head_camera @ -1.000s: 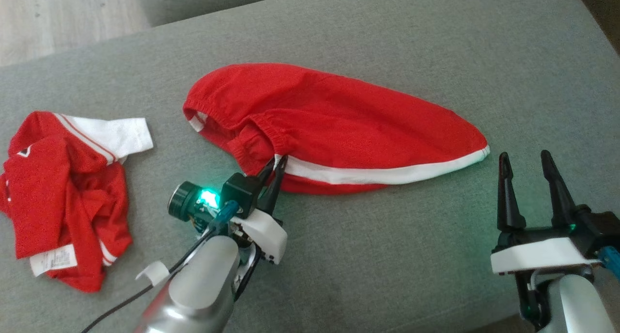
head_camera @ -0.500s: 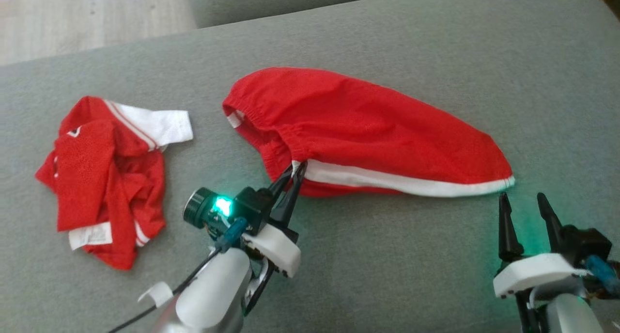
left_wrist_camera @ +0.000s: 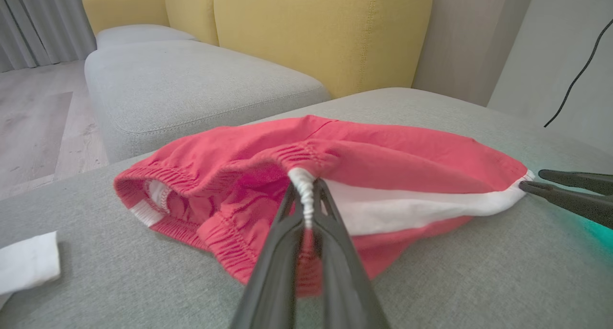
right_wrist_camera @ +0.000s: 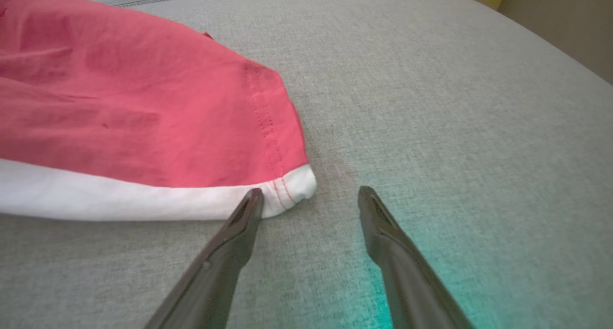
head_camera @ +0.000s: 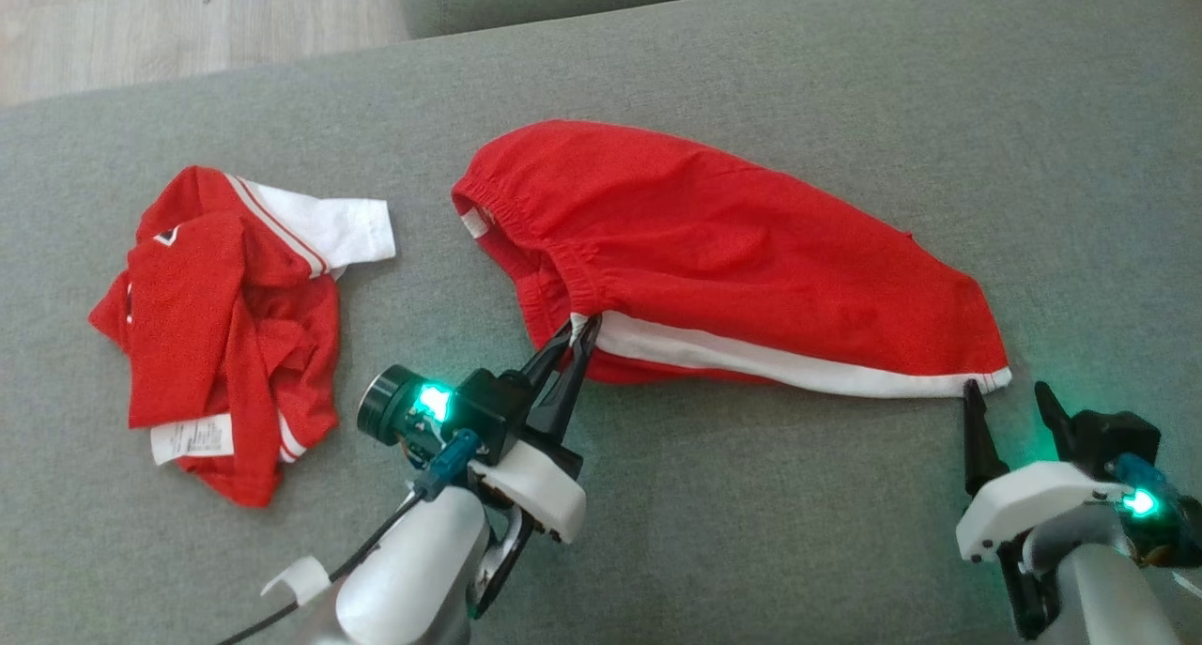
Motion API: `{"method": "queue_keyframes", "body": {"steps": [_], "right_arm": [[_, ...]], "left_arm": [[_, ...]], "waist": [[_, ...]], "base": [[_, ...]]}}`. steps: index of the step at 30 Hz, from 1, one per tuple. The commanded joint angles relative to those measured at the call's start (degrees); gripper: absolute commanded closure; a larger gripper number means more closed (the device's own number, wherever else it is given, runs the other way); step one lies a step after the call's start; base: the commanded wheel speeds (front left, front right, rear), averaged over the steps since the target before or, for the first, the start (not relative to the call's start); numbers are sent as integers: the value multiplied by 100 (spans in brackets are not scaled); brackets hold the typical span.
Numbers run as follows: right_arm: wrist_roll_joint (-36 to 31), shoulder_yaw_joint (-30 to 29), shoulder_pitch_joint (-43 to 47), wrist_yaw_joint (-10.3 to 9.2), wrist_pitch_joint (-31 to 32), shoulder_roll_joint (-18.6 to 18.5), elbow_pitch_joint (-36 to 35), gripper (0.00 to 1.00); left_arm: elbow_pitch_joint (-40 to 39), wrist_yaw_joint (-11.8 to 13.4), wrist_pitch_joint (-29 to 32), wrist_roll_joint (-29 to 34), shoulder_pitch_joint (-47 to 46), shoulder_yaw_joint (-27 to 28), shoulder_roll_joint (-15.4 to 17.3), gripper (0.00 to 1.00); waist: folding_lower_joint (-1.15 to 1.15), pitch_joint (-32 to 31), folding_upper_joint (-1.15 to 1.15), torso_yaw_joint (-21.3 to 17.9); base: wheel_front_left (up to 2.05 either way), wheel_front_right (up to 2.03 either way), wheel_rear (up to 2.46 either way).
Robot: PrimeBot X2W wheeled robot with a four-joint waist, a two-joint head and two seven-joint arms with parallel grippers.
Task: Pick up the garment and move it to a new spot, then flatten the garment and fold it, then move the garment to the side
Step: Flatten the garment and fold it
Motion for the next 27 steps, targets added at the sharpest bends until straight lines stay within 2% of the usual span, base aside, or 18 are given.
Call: {"method": "queue_keyframes", "body": {"steps": [1,9,10,11,12,19,27], "right_arm": [[-49,120,-237,-4,-20,-33,-82,0],[-61,270,-409,-4,-12,-33,212,0],[-67,298,-423,-4,-5,-33,238,18],[-73,323,-436,-4,-9,-33,256,76],[-75,346,-446,-4,-17,-33,272,100],[83,566,-503,-4,-370,-33,44,100],[565,960,-651,-4,-483,-33,-778,100]], "left_arm": [[-220,57,-4,-33,-107,136,80,100],[-304,80,42,-54,-124,93,128,100],[-309,85,49,-55,-129,89,135,100],[-312,88,57,-59,-131,85,141,100],[-313,92,64,-63,-131,81,148,100],[-322,127,70,-133,-130,118,218,100],[-485,-5,248,-253,-419,214,376,100]], "waist": [[0,19,0,2],[0,73,0,20],[0,77,0,18],[0,78,0,14],[0,74,0,9],[0,-75,0,-29],[0,-412,0,8]], "base": [[0,0,0],[0,0,0],[0,0,0],[0,0,0],[0,0,0],[0,0,0],[0,0,0]]}}
